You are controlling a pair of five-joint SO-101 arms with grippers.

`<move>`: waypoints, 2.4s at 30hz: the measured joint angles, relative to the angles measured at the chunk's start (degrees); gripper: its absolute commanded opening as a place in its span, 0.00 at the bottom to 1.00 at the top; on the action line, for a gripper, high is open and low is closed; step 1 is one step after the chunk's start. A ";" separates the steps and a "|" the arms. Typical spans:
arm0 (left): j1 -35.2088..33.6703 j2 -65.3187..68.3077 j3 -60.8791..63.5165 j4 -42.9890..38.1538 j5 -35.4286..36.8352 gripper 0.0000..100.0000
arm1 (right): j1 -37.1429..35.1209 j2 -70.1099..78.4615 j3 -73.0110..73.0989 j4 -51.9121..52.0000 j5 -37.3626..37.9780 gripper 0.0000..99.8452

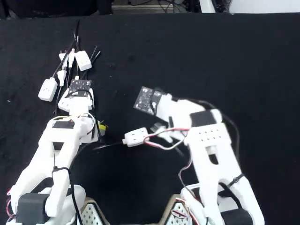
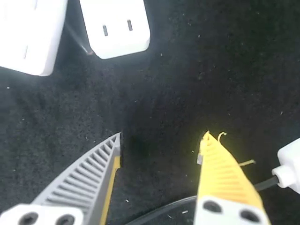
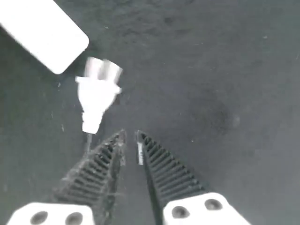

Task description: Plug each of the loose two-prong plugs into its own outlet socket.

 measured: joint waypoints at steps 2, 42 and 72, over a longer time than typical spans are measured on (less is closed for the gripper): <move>0.00 0.00 0.00 0.00 0.00 0.26 | 0.00 0.00 2.46 -4.31 -4.57 0.01; 0.00 0.00 0.00 0.00 0.00 0.26 | -12.22 15.38 2.90 -5.98 -21.80 0.01; 0.00 0.00 0.00 0.00 0.00 0.26 | 14.59 -5.54 -23.74 23.65 10.81 0.01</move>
